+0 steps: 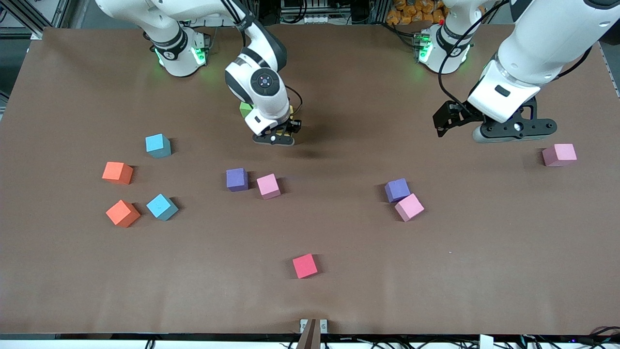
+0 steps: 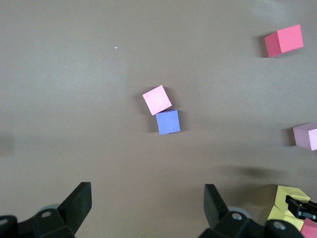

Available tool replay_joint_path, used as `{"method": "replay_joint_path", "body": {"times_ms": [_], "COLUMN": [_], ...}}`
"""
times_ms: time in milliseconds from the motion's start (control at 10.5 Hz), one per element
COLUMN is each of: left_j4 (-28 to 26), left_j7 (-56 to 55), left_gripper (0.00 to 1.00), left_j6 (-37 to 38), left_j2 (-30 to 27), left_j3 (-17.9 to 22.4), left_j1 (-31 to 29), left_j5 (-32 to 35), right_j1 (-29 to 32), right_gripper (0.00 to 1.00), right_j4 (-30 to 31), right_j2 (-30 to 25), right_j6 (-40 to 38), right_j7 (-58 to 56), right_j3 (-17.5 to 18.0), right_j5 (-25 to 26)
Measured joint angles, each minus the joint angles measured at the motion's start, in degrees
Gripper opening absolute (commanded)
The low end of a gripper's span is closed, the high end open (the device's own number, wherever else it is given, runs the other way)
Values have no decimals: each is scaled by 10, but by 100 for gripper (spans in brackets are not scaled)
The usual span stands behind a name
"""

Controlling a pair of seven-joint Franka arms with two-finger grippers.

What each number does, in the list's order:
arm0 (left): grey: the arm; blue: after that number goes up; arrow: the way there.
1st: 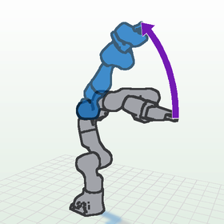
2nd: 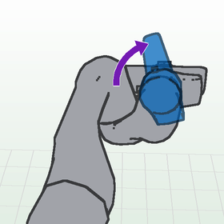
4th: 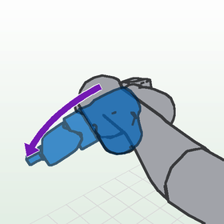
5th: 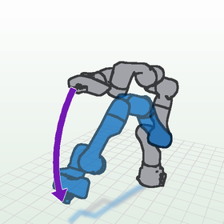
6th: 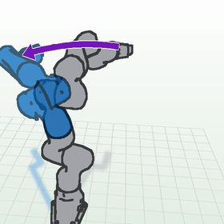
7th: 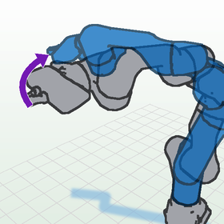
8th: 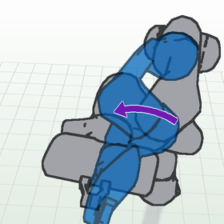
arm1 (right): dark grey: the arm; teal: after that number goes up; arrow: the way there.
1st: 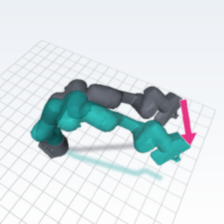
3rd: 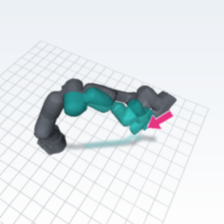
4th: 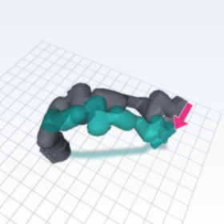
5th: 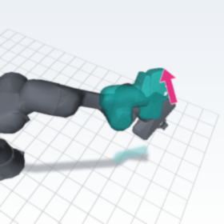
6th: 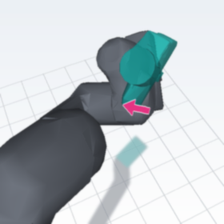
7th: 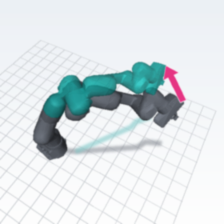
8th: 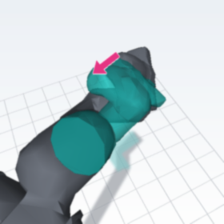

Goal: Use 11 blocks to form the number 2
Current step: 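Lift the yellow cube with the right gripper toward the cube row, then lower the yellow cube against the placed yellow cube, open the right gripper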

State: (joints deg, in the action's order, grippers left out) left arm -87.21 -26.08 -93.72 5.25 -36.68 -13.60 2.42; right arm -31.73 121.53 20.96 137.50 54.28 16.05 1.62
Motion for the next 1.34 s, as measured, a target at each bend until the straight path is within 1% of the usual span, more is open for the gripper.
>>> {"method": "replay_joint_path", "body": {"times_ms": [191,669,1051,1338], "left_j4": [0,0,0,0], "left_j7": [0,0,0,0], "left_gripper": [100,100,100,100], "left_j6": [0,0,0,0], "left_j2": [0,0,0,0], "left_j3": [0,0,0,0], "left_j1": [0,0,0,0], "left_j5": [0,0,0,0], "right_j1": [1,1,1,1], "right_gripper": [0,0,0,0], "right_j4": [23,53,73,76], "right_j2": [-1,-9,-21,-22], "right_j6": [29,67,77,82], "right_j7": [3,3,3,8], "right_j3": [-2,-2,1,11], "right_j5": [8,9,9,9]}}
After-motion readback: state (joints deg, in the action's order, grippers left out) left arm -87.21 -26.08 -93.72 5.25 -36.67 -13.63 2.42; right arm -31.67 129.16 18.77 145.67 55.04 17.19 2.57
